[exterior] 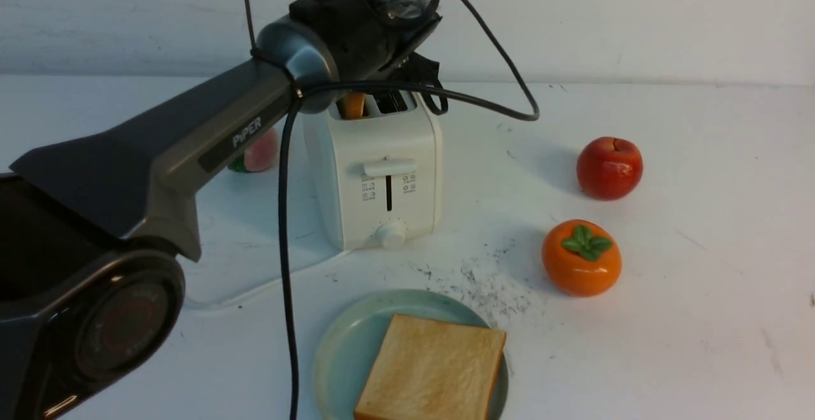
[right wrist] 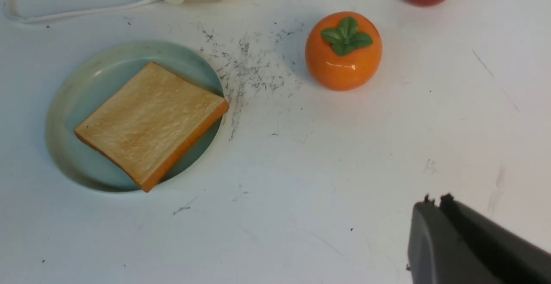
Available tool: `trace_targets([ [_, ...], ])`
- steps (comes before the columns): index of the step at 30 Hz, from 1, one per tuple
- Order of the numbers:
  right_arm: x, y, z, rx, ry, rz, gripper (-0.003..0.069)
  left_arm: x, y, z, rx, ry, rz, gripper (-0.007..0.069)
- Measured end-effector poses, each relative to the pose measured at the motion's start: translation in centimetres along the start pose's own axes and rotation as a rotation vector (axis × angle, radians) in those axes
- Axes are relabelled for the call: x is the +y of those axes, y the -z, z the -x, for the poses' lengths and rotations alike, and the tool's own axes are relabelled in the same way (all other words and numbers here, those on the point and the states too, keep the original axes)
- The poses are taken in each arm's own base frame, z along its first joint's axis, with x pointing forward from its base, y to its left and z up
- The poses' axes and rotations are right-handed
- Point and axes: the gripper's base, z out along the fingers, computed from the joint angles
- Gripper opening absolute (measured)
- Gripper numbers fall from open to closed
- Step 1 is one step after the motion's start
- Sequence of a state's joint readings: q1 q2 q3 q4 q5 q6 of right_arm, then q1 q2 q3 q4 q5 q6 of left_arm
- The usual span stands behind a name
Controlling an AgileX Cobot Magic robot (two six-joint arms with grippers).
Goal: Take toasted bread from bread machine on white table place on plate.
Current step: 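Reach for a toast slice standing in the toaster with the left gripper, then place the slice of bread on the plate with the left gripper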
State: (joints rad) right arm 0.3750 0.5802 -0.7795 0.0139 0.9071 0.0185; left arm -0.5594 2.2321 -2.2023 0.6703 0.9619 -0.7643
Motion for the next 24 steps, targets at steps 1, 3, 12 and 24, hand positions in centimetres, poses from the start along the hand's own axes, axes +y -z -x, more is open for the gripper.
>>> trace_targets([
  [1, 0.0, 0.0, 0.0, 0.0, 0.0, 0.0, 0.0012, 0.0, 0.0, 0.0, -0.003, -0.002, 0.001, 0.0101],
  [3, 0.0, 0.0, 0.0, 0.0, 0.0, 0.0, 0.0015, 0.3, 0.9, 0.7, -0.034, 0.0, -0.005, 0.0112],
  [12, 0.0, 0.0, 0.0, -0.001, 0.0, 0.0, 0.0022, 4.4, 14.0, 7.4, -0.245, 0.113, -0.075, 0.0112],
  [24, 0.1, 0.0, 0.7, -0.083, -0.007, 0.01, 0.003, 6.6, 27.8, 2.1, 0.11, 0.036, -0.558, 0.0112],
])
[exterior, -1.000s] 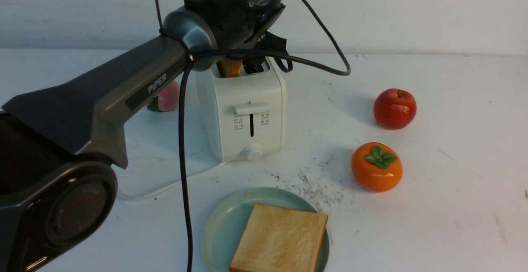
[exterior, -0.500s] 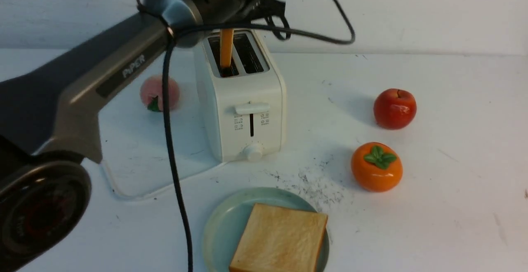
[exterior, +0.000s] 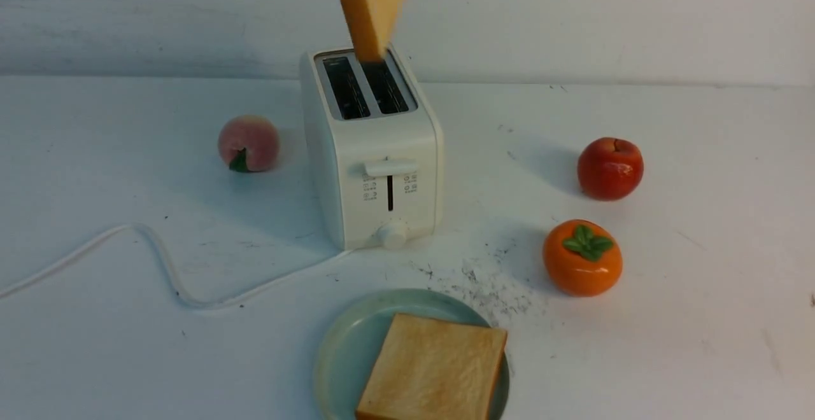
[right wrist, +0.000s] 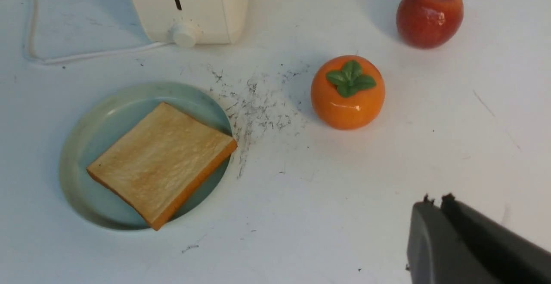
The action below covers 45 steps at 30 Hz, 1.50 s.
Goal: Take toasted bread from bread machine on white table place on plate.
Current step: 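Place the slice of bread on the plate with the left gripper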
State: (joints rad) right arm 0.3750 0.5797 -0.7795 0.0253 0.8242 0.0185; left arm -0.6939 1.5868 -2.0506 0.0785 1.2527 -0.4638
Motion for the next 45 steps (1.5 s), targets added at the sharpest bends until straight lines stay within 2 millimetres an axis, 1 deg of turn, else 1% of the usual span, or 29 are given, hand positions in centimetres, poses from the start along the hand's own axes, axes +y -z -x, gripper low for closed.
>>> trace_targets([
  [2, 0.0, 0.0, 0.0, 0.001, -0.003, 0.003, 0.0033, 0.1, -2.3, -2.7, 0.156, -0.013, -0.027, 0.0112],
  [3, 0.0, 0.0, 0.0, 0.001, -0.003, 0.003, 0.0033, 0.2, -2.9, -3.3, 0.187, -0.013, -0.025, 0.0112],
  [4, 0.0, 0.0, 0.0, 0.005, -0.003, 0.003, 0.0034, 0.8, -5.0, -5.4, 0.289, -0.009, 0.006, 0.0112],
  [6, 0.0, 0.0, -0.1, 0.006, -0.005, 0.005, 0.0036, 1.7, -7.2, -7.7, 0.39, 0.005, 0.068, 0.0112],
  [7, 0.1, 0.0, -0.1, 0.007, -0.005, 0.006, 0.0036, 2.5, -8.6, -9.3, 0.448, 0.015, 0.118, 0.0112],
  [8, 0.1, 0.0, -0.1, 0.009, -0.006, 0.007, 0.0038, 3.1, -9.9, -10.5, 0.472, 0.034, 0.152, 0.0112],
  [9, 0.1, 0.0, -0.1, 0.009, -0.006, 0.007, 0.0038, 3.4, -10.5, -11.1, 0.479, 0.043, 0.167, 0.0112],
  [10, 0.1, 0.0, -0.1, 0.009, -0.006, 0.007, 0.0041, 4.0, -11.9, -12.3, 0.488, 0.052, 0.194, 0.0112],
  [11, 0.1, 0.0, -0.1, 0.009, -0.006, 0.007, 0.0041, 4.4, -12.8, -13.0, 0.486, 0.055, 0.205, 0.0112],
  [12, 0.1, 0.0, -0.1, 0.009, -0.006, 0.007, 0.0041, 4.4, -12.9, -13.0, 0.479, 0.058, 0.202, 0.0112],
  [13, 0.1, 0.0, -0.1, 0.01, -0.007, 0.008, 0.0041, 4.9, -14.4, -13.9, 0.468, 0.063, 0.22, 0.0112],
  [16, 0.1, 0.0, -0.1, 0.01, -0.008, 0.008, 0.0042, 5.2, -16.0, -14.3, 0.43, 0.075, 0.24, 0.0112],
  [20, 0.1, 0.0, -0.1, 0.01, -0.008, 0.008, 0.0042, 5.5, -16.9, -13.9, 0.35, 0.069, 0.26, 0.0112],
  [24, 0.1, 0.0, -0.1, 0.01, -0.008, 0.008, 0.0042, 5.3, -17.0, -13.5, 0.279, 0.043, 0.278, 0.0112],
  [27, 0.1, 0.0, -0.1, 0.01, -0.008, 0.009, 0.0044, 3.6, -16.9, -13.7, 0.201, -0.026, 0.289, 0.0112],
  [31, 0.1, 0.0, -0.1, 0.01, -0.008, 0.009, 0.0046, 2.0, -16.9, -14.5, 0.156, -0.119, 0.337, 0.0112],
  [35, 0.1, 0.0, -0.1, 0.01, -0.008, 0.009, 0.0046, 2.1, -16.9, -14.7, 0.16, -0.099, 0.384, 0.0112],
  [37, 0.1, 0.0, -0.1, 0.01, -0.008, 0.009, 0.0048, 2.2, -16.9, -15.1, 0.193, -0.068, 0.392, 0.0112],
  [45, 0.1, 0.0, -0.1, 0.01, -0.008, 0.009, 0.0061, 2.4, -17.7, -16.6, 0.224, -0.083, 0.345, 0.0112],
])
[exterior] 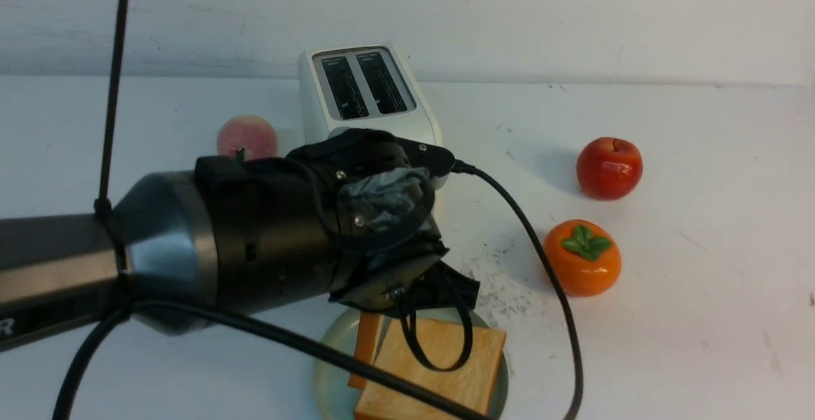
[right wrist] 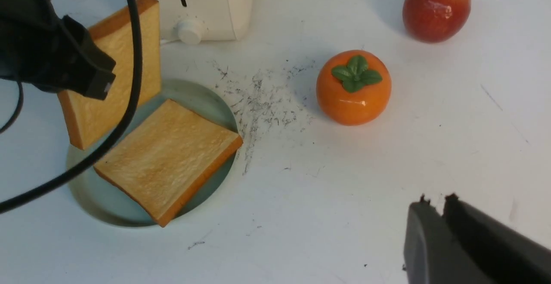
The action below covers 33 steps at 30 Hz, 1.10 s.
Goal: Take toasted bread from bread machine on white table place on plate.
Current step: 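Place the slice of bread on the plate with the left gripper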
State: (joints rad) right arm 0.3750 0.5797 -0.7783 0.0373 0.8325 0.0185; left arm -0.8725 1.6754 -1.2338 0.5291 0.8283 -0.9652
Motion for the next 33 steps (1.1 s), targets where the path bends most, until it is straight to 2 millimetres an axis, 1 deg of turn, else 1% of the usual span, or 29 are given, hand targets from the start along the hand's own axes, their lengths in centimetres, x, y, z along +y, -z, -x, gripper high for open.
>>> trace_targets([
  [11, 0.2, 0.0, 0.0, 0.0, -0.019, 0.021, 0.0063, -0.2, -0.2, -0.1, -0.003, -0.036, -0.025, 0.0111],
  [16, 0.3, 0.0, 0.0, 0.001, -0.025, 0.028, 0.0064, -0.7, -1.3, -0.6, 0.033, -0.065, -0.028, 0.0113],
  [18, 0.3, 0.0, 0.0, 0.001, -0.026, 0.028, 0.0064, -0.8, -1.7, -0.7, 0.038, -0.077, -0.028, 0.0127],
  [19, 0.3, 0.0, 0.0, 0.001, -0.026, 0.028, 0.0064, -1.0, -2.2, -0.9, 0.048, -0.083, -0.022, 0.0143],
  [20, 0.3, 0.0, 0.0, 0.001, -0.026, 0.029, 0.0064, -1.0, -2.3, -0.9, 0.049, -0.085, -0.023, 0.0153],
  [24, 0.3, 0.0, 0.0, 0.001, -0.028, 0.031, 0.0064, -1.3, -3.2, -1.4, 0.083, -0.082, -0.014, 0.0281],
  [25, 0.3, 0.0, 0.0, 0.001, -0.028, 0.031, 0.0064, -1.3, -3.2, -1.4, 0.085, -0.081, -0.013, 0.0289],
  [26, 0.3, 0.0, 0.0, 0.001, -0.03, 0.033, 0.0064, -1.3, -3.3, -1.4, 0.089, -0.078, -0.014, 0.0349],
  [27, 0.3, 0.0, 0.0, 0.001, -0.03, 0.033, 0.0064, -1.3, -3.3, -1.5, 0.092, -0.076, -0.015, 0.0384],
  [28, 0.3, 0.0, 0.0, 0.001, -0.03, 0.033, 0.0064, -1.3, -3.3, -1.5, 0.092, -0.076, -0.015, 0.0398],
  [29, 0.3, 0.0, 0.0, 0.001, -0.03, 0.033, 0.0064, -1.3, -3.2, -1.4, 0.092, -0.073, -0.017, 0.0436],
  [30, 0.3, 0.0, 0.0, 0.001, -0.03, 0.033, 0.0064, -1.3, -3.2, -1.4, 0.092, -0.072, -0.016, 0.0447],
  [31, 0.3, 0.0, 0.0, 0.001, -0.03, 0.033, 0.0067, -1.4, -3.1, -1.2, 0.091, -0.067, -0.015, 0.0497],
  [33, 0.3, 0.0, 0.0, 0.001, -0.03, 0.033, 0.0069, -1.5, -2.8, -0.8, 0.085, -0.062, -0.014, 0.0521],
])
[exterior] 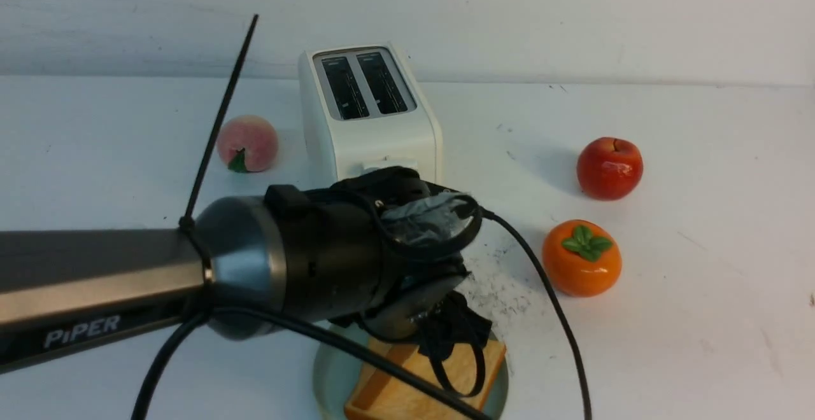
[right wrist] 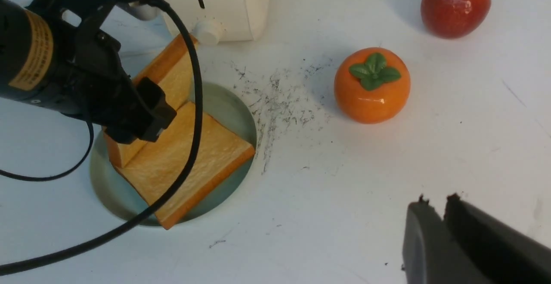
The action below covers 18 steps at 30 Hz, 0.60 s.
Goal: Take toasted bread from bread machine on white table place on plate.
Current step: 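Place the slice of bread on the plate with the left gripper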
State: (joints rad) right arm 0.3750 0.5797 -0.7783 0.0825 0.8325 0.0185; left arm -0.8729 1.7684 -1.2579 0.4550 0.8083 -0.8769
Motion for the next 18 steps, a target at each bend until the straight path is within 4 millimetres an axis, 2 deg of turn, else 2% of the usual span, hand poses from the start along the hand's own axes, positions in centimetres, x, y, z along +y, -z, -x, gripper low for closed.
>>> trace_targets([
  [11, 0.0, 0.0, 0.0, 0.003, 0.0, 0.0, 0.0074, 0.1, 2.7, 2.1, 0.02, 0.057, 0.056, 0.0543],
  [18, 0.0, 0.0, -0.1, 0.007, 0.0, 0.0, 0.0077, -0.8, 4.5, 3.0, 0.066, 0.067, -0.033, 0.0543],
])
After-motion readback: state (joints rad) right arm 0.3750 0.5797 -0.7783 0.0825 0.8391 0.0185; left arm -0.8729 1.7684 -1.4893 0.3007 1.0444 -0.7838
